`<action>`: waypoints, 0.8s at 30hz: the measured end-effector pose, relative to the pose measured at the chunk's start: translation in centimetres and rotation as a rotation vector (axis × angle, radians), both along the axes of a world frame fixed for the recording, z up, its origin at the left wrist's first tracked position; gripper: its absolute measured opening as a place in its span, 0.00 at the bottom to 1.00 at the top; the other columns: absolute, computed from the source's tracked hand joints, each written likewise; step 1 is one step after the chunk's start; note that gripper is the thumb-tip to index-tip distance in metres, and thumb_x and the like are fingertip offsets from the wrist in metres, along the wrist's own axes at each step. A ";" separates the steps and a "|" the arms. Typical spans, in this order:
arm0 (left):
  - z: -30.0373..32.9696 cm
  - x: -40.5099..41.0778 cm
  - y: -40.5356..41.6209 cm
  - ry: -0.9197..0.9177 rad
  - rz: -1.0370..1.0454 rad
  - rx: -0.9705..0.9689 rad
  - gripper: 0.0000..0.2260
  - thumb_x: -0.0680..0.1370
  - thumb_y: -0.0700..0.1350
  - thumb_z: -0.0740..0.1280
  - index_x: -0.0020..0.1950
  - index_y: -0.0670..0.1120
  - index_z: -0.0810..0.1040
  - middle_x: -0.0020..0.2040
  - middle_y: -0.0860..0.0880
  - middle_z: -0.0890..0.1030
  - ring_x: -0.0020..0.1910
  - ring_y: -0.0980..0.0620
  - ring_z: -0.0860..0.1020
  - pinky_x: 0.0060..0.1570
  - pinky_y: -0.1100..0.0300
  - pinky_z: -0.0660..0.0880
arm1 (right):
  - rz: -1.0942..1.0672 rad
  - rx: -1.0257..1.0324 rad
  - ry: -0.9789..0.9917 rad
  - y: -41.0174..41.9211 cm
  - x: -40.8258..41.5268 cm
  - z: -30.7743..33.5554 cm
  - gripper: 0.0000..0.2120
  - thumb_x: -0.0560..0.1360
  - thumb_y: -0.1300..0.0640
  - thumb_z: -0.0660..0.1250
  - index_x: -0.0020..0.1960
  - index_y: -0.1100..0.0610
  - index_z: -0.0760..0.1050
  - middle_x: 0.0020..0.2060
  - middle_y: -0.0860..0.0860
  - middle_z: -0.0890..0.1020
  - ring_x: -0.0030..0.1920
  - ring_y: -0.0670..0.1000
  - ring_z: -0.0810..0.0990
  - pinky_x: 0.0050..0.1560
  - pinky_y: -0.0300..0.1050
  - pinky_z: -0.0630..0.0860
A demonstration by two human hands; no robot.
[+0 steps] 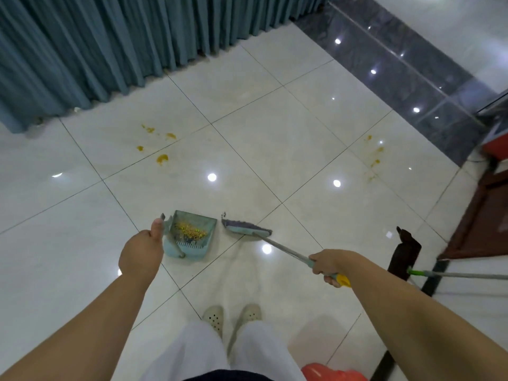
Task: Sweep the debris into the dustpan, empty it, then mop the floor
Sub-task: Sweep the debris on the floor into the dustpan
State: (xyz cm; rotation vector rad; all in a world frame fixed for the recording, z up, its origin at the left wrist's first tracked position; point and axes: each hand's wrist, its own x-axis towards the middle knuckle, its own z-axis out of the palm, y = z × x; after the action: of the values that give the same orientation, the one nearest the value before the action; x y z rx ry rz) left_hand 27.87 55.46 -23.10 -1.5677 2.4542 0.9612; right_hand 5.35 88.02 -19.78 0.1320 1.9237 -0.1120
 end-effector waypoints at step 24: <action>0.1 1.5 6.6 -0.165 -0.129 -0.053 0.33 0.78 0.64 0.44 0.39 0.40 0.77 0.34 0.43 0.80 0.34 0.45 0.77 0.37 0.55 0.71 | -0.732 -0.247 0.025 3.8 -5.5 -2.2 0.07 0.81 0.60 0.61 0.50 0.65 0.68 0.33 0.58 0.71 0.12 0.46 0.68 0.15 0.32 0.68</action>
State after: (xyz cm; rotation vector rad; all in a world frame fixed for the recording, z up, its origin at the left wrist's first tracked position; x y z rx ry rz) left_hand 29.41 62.08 -22.96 -1.4203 2.4492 0.7220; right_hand -0.18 91.78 -21.99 0.6642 1.7838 -0.8363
